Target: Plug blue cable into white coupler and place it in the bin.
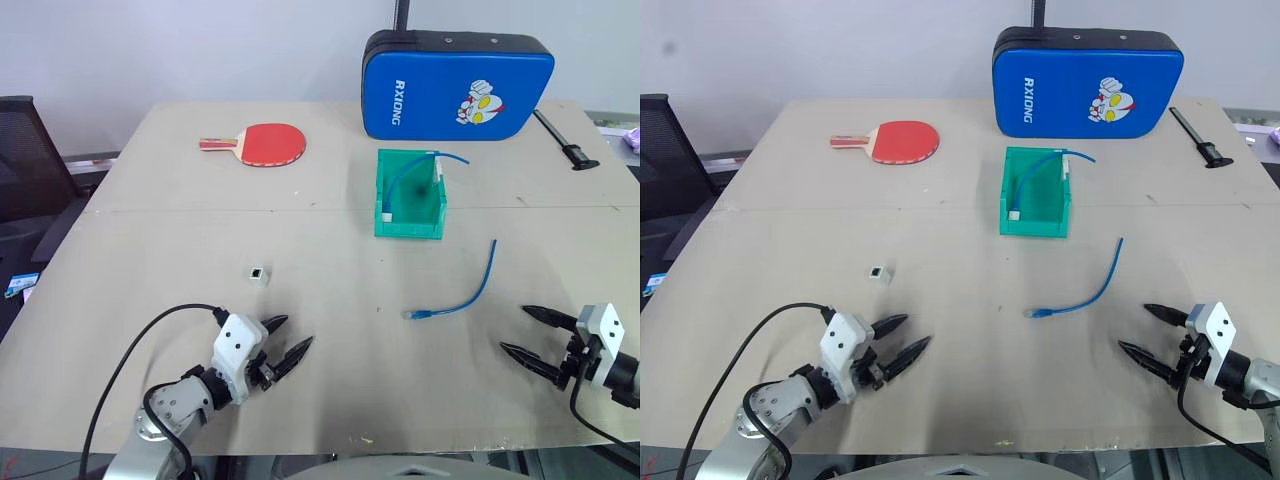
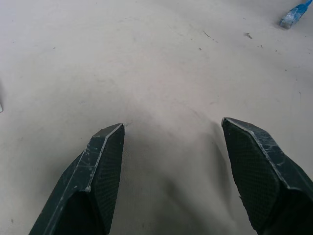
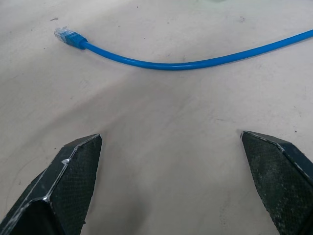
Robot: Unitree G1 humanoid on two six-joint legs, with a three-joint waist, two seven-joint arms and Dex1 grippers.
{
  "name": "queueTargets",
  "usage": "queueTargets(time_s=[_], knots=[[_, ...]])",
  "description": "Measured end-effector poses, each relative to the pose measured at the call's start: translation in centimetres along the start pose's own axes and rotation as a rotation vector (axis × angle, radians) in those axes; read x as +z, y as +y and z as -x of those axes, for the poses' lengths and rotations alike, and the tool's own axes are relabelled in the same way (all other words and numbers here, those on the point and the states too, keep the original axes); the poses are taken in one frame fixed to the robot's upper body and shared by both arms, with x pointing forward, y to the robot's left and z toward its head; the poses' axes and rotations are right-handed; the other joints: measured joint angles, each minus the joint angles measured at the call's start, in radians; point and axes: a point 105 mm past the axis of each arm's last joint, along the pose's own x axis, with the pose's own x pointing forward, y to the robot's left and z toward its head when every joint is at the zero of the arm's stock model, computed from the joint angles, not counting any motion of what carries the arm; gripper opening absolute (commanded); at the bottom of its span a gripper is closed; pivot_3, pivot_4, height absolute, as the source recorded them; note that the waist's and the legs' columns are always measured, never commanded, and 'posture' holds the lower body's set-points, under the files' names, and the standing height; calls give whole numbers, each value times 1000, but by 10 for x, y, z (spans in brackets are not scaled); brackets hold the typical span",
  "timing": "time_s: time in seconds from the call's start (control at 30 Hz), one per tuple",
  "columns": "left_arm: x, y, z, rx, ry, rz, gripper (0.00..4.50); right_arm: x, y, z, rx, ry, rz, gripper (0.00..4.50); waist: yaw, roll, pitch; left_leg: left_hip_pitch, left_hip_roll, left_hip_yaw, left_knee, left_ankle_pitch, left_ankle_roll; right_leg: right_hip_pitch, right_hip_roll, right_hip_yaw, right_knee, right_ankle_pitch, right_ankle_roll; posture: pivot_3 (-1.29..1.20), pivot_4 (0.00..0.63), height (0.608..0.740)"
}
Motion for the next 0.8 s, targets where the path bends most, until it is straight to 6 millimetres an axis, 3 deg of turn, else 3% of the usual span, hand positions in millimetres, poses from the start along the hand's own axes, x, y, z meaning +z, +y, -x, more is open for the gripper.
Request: queueTargets(time_s=[0.6,0.8], knots=[[1,-1,3,-55,10,-19,3222,0,1,1,-12,0,16,4477,1,0,0,-1,0,0,0,0,0,0,0,0,-1,0,0,0,150,740],[8,-11,7,-245,32,-21,3222,32,10,-17,67,-42,108,4477,-2,-2,2,-1,1,0,0,0,0,-1,1,-1,0,0,0,0,150,740]])
